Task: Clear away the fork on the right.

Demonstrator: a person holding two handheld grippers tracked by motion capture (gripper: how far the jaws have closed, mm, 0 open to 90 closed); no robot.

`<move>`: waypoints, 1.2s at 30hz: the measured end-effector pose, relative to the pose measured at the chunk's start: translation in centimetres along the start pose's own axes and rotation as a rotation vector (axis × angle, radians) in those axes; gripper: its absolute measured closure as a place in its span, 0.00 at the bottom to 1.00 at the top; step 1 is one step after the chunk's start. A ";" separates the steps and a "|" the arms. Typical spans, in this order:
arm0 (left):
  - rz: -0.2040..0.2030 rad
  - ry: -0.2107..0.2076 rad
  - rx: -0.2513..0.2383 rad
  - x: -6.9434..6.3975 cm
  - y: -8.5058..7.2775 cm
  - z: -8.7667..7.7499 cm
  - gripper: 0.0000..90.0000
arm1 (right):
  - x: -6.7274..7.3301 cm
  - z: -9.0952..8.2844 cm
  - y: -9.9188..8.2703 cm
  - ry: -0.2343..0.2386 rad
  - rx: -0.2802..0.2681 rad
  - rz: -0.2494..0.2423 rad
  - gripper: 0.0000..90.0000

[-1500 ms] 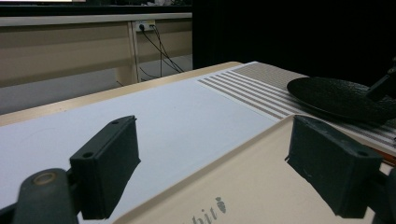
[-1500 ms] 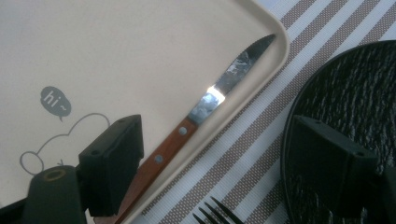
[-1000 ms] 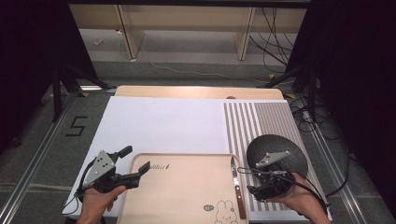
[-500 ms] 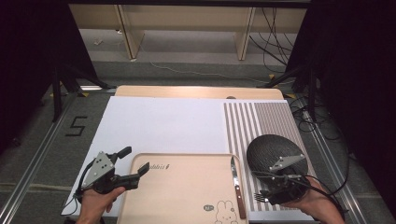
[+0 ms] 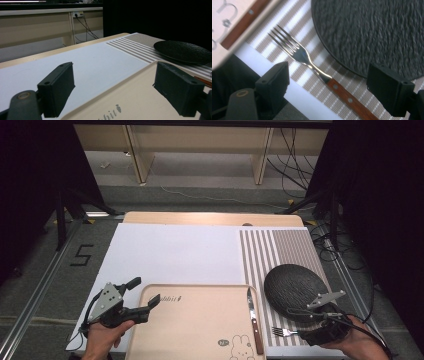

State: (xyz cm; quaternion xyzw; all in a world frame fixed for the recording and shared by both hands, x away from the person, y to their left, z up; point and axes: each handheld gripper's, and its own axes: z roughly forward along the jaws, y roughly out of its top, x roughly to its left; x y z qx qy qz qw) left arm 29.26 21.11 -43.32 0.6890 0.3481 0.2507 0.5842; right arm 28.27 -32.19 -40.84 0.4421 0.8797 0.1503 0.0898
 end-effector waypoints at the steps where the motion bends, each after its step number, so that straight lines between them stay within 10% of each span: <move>1: 0.001 0.000 0.000 0.0 0.0 0.0 0.18 | -0.2 0.2 -0.1 -0.019 0.001 -0.027 0.22; 36: -0.002 -0.007 -0.002 0.0 -0.1 0.1 0.18 | -1.8 3.6 -1.3 -0.052 0.203 -0.122 0.45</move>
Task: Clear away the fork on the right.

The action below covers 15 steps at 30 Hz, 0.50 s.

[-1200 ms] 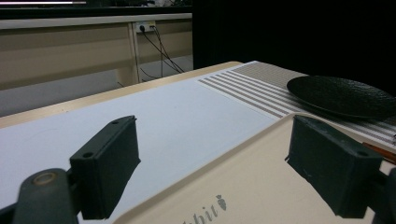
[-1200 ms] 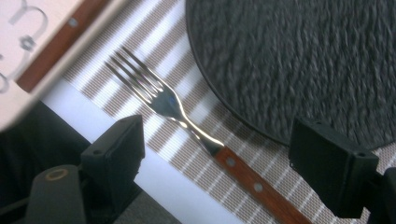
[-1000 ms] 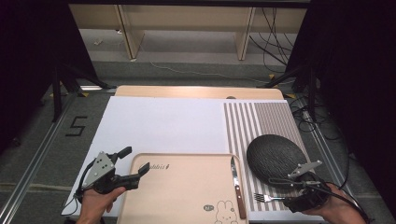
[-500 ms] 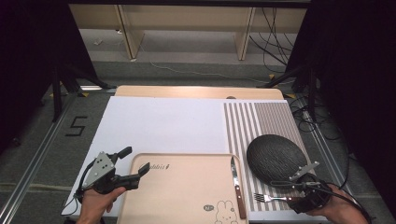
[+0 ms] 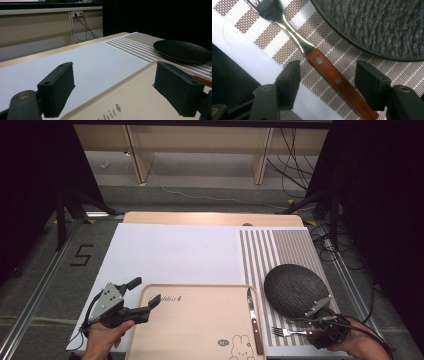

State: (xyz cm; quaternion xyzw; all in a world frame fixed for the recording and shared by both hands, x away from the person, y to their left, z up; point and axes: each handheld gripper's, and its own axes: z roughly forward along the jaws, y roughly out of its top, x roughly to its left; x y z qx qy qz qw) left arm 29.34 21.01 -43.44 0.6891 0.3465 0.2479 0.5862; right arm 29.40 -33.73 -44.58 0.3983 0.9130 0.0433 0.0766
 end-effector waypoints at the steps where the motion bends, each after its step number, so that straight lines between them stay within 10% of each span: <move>1: 0.003 0.004 0.007 0.0 0.0 -0.1 0.18 | 0.0 0.1 0.1 0.002 0.002 -0.006 0.47; 15: -0.004 0.008 0.007 0.1 0.0 0.0 0.18 | -0.1 0.2 0.5 -0.010 0.040 -0.078 0.64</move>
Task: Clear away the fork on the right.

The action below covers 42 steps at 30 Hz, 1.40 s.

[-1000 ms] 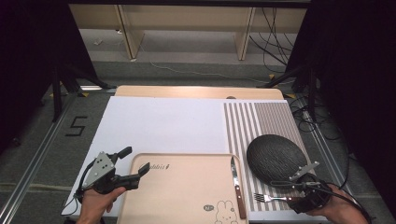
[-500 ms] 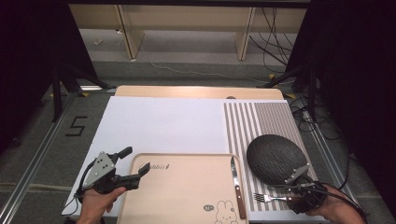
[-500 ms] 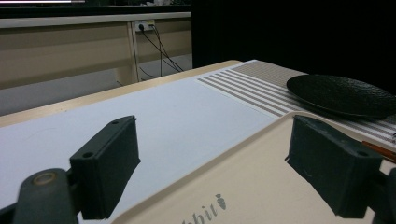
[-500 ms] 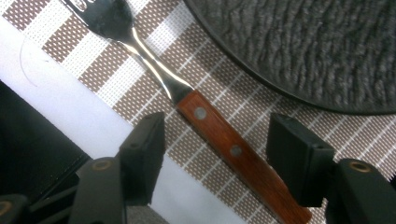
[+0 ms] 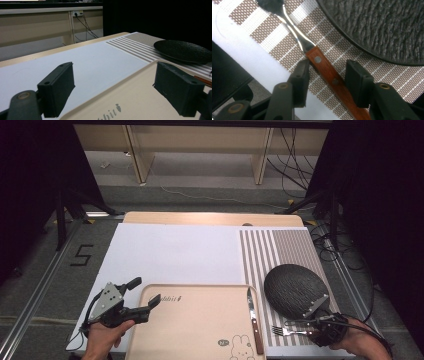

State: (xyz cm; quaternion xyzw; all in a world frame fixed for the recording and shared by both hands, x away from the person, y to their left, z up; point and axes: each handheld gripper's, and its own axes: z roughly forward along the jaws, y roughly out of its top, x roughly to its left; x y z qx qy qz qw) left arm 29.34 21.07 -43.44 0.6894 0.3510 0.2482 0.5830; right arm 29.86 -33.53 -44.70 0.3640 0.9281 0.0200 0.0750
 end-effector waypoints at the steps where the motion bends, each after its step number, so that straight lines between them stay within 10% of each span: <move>1: 0.000 -0.001 0.000 0.0 0.0 0.0 0.18 | 0.0 0.0 0.1 0.000 0.003 -0.012 0.65; 18: 0.002 -0.002 0.001 0.0 0.0 0.0 0.18 | 0.4 0.0 0.8 0.026 0.040 -0.142 0.78; 42: 0.006 0.000 0.000 0.0 0.0 0.0 0.18 | 0.8 -0.2 1.2 0.052 0.052 -0.178 0.86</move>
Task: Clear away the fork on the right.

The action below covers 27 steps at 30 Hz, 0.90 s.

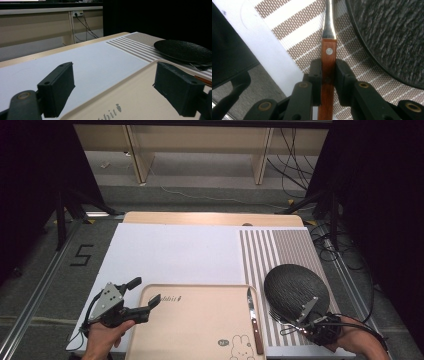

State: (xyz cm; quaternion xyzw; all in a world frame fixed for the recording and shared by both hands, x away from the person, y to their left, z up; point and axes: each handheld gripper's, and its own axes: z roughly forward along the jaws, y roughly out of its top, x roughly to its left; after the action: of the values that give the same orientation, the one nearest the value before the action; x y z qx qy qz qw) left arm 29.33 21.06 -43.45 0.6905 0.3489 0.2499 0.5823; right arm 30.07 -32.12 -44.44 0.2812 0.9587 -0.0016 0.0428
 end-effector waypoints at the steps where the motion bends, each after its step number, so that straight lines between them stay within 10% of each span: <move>1: 0.000 0.001 0.001 0.0 0.0 0.0 0.18 | 0.0 -0.1 0.0 0.010 -0.007 0.001 0.86; 27: 0.001 -0.001 0.000 0.0 0.0 0.0 0.18 | 2.1 -2.9 1.2 -0.025 -0.141 -0.011 0.86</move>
State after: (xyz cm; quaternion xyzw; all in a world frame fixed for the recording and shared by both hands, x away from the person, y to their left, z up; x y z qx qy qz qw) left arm 29.33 21.11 -43.45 0.6908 0.3482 0.2501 0.5823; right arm 28.74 -29.90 -41.65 0.2722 0.9573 0.0621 0.0744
